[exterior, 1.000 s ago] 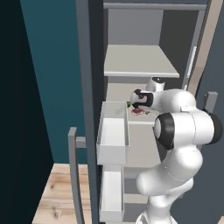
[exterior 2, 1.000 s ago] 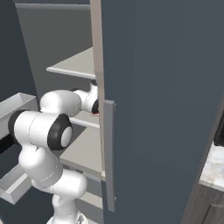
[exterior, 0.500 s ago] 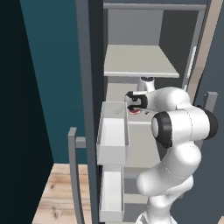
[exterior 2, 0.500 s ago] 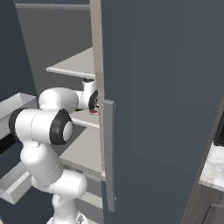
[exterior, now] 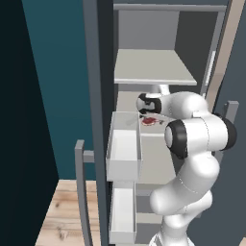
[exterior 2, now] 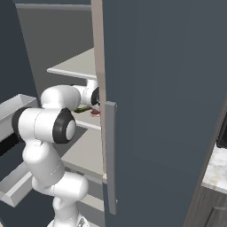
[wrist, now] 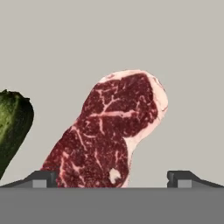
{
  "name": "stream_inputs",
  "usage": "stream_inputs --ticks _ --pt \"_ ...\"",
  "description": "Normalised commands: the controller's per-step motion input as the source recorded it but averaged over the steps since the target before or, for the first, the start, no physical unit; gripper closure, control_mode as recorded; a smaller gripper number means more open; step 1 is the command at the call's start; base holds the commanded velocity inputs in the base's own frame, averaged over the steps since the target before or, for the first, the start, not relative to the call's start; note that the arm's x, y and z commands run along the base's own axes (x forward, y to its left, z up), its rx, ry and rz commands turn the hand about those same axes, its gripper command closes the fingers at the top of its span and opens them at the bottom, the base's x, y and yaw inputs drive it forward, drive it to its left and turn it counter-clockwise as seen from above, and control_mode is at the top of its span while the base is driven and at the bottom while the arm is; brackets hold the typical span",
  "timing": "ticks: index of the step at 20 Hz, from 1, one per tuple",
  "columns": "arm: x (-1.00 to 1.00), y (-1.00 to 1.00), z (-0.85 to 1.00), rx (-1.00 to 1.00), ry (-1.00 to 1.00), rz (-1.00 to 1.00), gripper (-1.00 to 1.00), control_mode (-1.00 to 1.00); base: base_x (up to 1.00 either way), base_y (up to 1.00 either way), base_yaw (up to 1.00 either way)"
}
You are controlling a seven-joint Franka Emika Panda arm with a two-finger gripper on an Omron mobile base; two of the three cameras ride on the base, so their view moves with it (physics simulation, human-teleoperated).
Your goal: Take the steak, mushroom, and squash from the freezer and place them in the bowl on the counter.
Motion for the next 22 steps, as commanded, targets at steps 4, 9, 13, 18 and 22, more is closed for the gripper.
stream_inputs --ticks 4,9,13,18,22 --pt "-0.12 0.04 0.0 0.03 -0.11 0.0 -1.0 -1.0 0.0 0.0 0.0" --pt "0.0 0.18 -0.21 0.01 -0.04 0.0 -1.0 -1.0 0.0 0.0 0.0" --pt "0.06 0.14 -0.43 0.0 0.0 0.0 -1.0 -1.0 0.0 0.0 0.0" --pt "0.1 0.0 -0.23 0.0 -0.01 0.0 -1.0 -1.0 0.0 0.0 0.0" --pt "0.0 0.02 0.0 0.0 -0.04 0.0 -1.0 -1.0 0.0 0.0 0.0"
